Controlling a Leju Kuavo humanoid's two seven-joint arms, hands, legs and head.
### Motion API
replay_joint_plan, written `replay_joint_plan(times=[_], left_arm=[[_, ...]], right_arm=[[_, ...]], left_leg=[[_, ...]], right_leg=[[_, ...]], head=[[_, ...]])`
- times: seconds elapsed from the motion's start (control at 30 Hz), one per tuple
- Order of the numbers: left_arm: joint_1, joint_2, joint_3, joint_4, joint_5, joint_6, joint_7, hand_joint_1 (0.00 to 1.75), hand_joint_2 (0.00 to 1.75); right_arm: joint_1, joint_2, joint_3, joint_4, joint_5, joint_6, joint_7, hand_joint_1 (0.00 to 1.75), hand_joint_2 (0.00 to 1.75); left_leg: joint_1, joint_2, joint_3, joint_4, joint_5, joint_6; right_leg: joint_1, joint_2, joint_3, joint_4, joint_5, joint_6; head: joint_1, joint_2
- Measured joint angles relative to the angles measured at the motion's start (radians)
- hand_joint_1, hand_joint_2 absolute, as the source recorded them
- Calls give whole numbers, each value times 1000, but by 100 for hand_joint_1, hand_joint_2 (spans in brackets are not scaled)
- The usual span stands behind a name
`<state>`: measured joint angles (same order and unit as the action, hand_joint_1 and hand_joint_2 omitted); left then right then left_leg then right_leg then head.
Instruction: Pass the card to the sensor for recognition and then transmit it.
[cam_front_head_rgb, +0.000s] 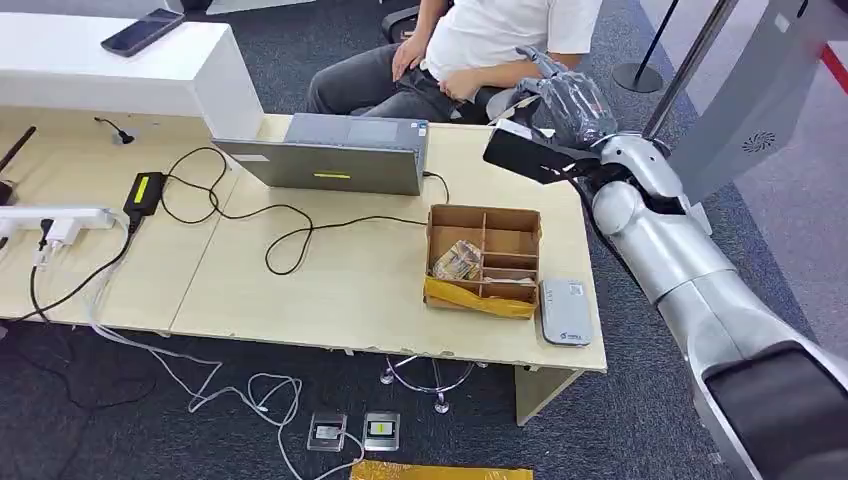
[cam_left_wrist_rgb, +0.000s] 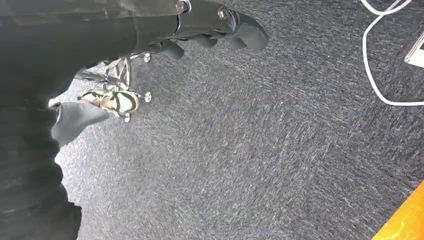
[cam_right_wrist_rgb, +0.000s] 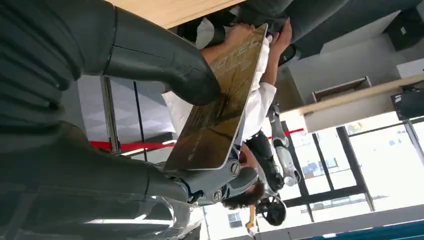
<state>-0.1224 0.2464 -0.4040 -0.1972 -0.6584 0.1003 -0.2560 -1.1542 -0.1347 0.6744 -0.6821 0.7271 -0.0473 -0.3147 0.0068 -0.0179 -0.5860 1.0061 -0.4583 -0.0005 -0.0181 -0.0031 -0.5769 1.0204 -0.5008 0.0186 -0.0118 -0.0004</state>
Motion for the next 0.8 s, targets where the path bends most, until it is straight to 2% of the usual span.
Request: replay_joint_plan(times=[0.8], left_arm=[[0, 0, 0, 0, 0, 0, 0, 0, 175]], right_arm=[[0, 0, 0, 0, 0, 0, 0, 175, 175]], left_leg=[[0, 0, 0, 0, 0, 0]], right_leg=[[0, 0, 0, 0, 0, 0]], head=[[0, 0]])
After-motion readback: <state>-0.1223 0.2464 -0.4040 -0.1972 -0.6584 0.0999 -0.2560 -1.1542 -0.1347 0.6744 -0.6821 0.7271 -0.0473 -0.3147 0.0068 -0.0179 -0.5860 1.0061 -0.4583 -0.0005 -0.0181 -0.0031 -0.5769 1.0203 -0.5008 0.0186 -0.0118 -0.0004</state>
